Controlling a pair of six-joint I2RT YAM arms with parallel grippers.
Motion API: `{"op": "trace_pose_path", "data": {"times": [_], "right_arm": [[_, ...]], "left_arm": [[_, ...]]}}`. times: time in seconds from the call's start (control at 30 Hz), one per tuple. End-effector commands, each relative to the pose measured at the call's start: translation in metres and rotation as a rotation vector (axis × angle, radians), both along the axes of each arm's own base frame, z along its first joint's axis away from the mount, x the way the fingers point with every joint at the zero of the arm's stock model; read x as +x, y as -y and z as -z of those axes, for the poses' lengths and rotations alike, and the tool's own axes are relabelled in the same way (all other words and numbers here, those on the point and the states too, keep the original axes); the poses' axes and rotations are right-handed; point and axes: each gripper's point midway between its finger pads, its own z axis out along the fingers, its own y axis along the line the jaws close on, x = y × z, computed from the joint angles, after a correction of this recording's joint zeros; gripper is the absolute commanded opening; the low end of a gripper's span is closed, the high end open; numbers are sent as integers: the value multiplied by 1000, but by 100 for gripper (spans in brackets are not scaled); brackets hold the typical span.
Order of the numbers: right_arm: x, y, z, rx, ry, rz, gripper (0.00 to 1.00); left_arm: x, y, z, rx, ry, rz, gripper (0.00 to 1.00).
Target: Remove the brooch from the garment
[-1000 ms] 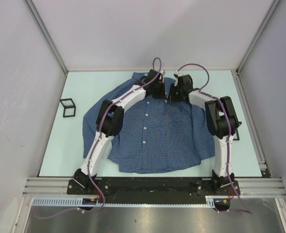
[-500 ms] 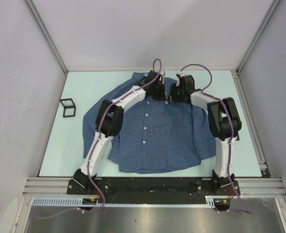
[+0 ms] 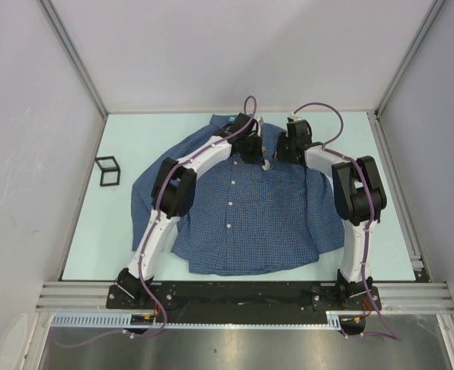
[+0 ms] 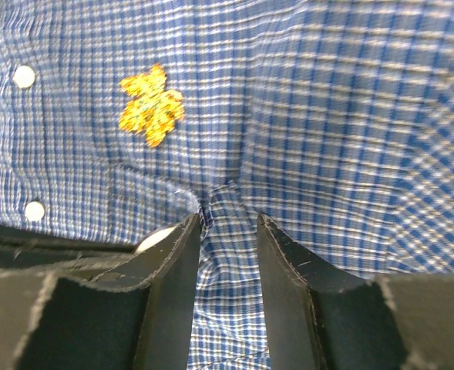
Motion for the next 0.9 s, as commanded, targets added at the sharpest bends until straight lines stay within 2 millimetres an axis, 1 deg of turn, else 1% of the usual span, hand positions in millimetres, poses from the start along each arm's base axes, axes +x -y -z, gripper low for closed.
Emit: {"op": "trace_pose_path", "data": {"times": [0.0,0.03,0.07,0.1,0.13,0.17,0.2,0.27,0.3,0.33,0.37,0.4,0.43,0.47,0.5,0.53,0.57,0.6,0.63,0.67,0.7,0.73,0.77,0.8,0.83,0.87], "right_arm": [[13,23,-4,-12,27,104,39],[14,24,-3,-6,23,107,39],[16,26,-2,-5,31,108,39],[18,28,-2,-9,35,113,39],[20,35,0,-11,34,122,40],[20,38,3,-15,27,124,40],[22,42,2,-18,28,129,41],[21,51,7,-31,3,127,43],[21,53,5,-36,3,122,43],[19,53,3,-54,-2,116,45],[18,54,-5,-63,6,107,48],[16,54,-10,-70,8,105,51],[10,54,-14,-74,-14,101,54],[6,53,-34,-70,8,101,55],[1,50,-44,-66,11,99,57],[-9,49,-48,-74,-7,93,59],[-16,41,-77,-59,35,73,60],[-26,37,-86,-59,41,48,61],[-38,35,-95,-63,36,32,63],[-56,31,-92,-70,15,7,64],[-70,25,-119,-27,59,-35,64],[-82,23,-123,-10,60,-60,66],[-102,22,-109,3,21,-89,66],[-120,11,-135,66,68,-164,66],[-132,5,-137,80,89,-220,66],[-145,-1,-143,107,112,-266,66]], "left_arm": [[-5,-2,-51,-17,42,2,0],[-6,-3,-51,-15,42,3,0],[-6,-3,-63,-33,58,8,0],[-4,-1,-69,-54,74,12,0],[-9,-2,-71,-67,61,22,0],[-10,-3,-76,-77,65,24,0],[-12,-4,-88,-93,77,29,0],[-18,-5,-103,-120,83,52,0],[-23,-8,-118,-143,102,60,0],[-27,-9,-125,-158,108,67,0],[-34,-10,-134,-182,110,87,0],[-40,-15,-129,-185,95,90,0],[-48,-18,-152,-219,122,98,0],[-54,-18,-161,-253,132,115,0],[-66,-25,-149,-254,94,122,0],[-77,-29,-172,-295,118,133,0],[-81,-30,-179,-321,132,143,0],[-98,-35,-174,-347,90,172,0],[-109,-39,-194,-391,106,181,0],[-116,-40,-206,-434,133,206,0],[-129,-44,-200,-447,105,223,0],[-136,-45,-205,-465,105,239,0],[-144,-48,-223,-500,154,268,0],[-152,-50,-217,-508,133,281,0],[-164,-49,-223,-544,116,318,0],[-168,-50,-235,-580,152,342,0]]}}
